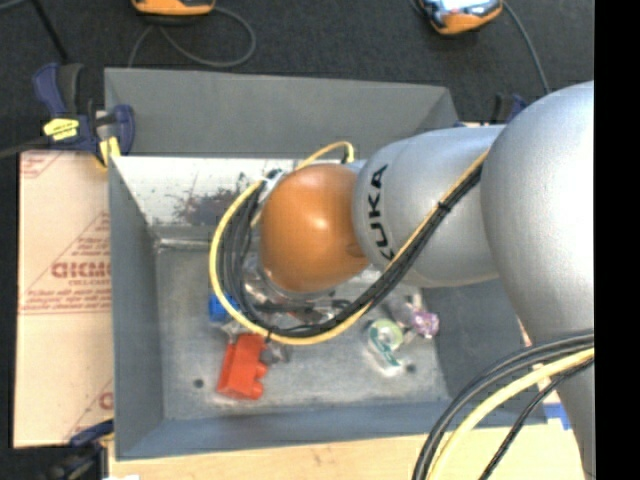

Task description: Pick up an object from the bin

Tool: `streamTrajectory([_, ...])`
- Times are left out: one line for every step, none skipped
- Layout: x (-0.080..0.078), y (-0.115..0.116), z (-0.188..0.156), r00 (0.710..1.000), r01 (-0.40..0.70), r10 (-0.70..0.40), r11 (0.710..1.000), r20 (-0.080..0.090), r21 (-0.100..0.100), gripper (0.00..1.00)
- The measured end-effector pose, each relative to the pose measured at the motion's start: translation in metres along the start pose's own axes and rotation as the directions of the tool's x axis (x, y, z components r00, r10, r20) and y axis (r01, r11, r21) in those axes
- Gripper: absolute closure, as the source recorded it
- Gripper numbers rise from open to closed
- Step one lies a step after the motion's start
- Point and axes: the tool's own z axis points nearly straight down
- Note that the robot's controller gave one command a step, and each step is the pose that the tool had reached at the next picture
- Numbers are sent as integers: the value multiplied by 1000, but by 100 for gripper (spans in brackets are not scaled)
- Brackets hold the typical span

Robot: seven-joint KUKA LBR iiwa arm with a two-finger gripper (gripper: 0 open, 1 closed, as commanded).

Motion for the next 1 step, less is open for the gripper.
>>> streamTrajectory([-7, 12, -103, 1000, 3, -3, 1000, 5, 5, 100])
